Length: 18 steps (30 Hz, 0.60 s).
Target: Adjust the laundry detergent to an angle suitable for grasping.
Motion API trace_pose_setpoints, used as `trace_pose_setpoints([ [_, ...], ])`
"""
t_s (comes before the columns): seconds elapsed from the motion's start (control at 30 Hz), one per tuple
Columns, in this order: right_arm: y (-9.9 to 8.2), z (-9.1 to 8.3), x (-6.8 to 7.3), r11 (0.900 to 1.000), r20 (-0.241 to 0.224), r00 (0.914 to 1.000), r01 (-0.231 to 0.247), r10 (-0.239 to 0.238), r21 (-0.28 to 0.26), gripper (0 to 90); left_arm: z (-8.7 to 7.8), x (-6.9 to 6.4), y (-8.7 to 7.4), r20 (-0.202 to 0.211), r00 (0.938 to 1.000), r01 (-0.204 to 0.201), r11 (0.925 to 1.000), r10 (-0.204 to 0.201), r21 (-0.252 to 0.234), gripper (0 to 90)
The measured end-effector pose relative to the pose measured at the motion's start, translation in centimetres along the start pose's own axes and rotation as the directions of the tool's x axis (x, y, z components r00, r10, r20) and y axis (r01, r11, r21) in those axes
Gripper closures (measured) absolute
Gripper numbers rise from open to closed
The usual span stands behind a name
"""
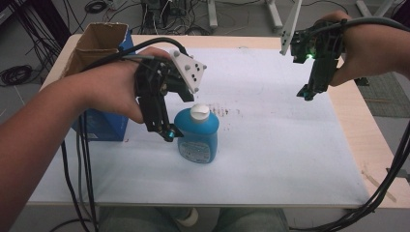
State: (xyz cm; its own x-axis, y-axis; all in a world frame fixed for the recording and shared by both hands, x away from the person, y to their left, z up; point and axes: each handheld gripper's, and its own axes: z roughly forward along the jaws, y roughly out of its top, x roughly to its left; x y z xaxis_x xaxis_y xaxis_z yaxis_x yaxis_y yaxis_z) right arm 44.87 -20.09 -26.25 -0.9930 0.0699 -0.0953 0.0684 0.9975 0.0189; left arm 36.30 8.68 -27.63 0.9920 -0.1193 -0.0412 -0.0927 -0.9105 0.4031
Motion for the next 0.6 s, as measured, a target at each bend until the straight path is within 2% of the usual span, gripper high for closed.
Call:
trace_pose_setpoints([
  [0.03, 0.0, 0.0, 0.0, 1.0000, 0.000, 1.0000, 0.000, 0.000, 0.000, 3.4, 0.0, 0.0, 0.0, 0.000, 1.0000, 0.000, 1.0000, 0.000, 0.000, 10.5],
  [0.13, 0.1, -0.2, 0.1, 1.0000, 0.002, 1.0000, -0.004, 0.004, -0.003, 3.4, -0.9, 0.0, -0.2, 0.000, 0.9999, 0.016, 0.9989, -0.016, 0.045, 10.4],
  [0.3, 0.3, -0.3, 0.4, 1.0000, 0.004, 1.0000, 0.006, -0.006, -0.004, 3.4, -2.2, 0.0, -0.3, -0.022, 0.9991, 0.039, 0.9949, -0.037, 0.093, 9.7],
  [0.43, 0.6, -0.3, 0.7, 0.9997, 0.008, 0.9997, 0.023, -0.023, -0.010, 3.4, -3.1, 0.3, -0.4, -0.046, 0.9976, 0.058, 0.9878, -0.052, 0.145, 7.4],
  [0.57, 0.7, -0.4, 0.7, 0.9997, 0.009, 0.9997, 0.023, -0.022, -0.012, 3.4, -3.8, 0.6, -0.4, -0.061, 0.9961, 0.074, 0.9839, -0.065, 0.163, 6.8],
  [0.6, 0.8, -0.4, 0.7, 0.9996, 0.007, 0.9997, 0.024, -0.024, -0.015, 3.4, -4.3, 0.8, -0.4, -0.070, 0.9952, 0.080, 0.9794, -0.068, 0.186, 6.1],
])
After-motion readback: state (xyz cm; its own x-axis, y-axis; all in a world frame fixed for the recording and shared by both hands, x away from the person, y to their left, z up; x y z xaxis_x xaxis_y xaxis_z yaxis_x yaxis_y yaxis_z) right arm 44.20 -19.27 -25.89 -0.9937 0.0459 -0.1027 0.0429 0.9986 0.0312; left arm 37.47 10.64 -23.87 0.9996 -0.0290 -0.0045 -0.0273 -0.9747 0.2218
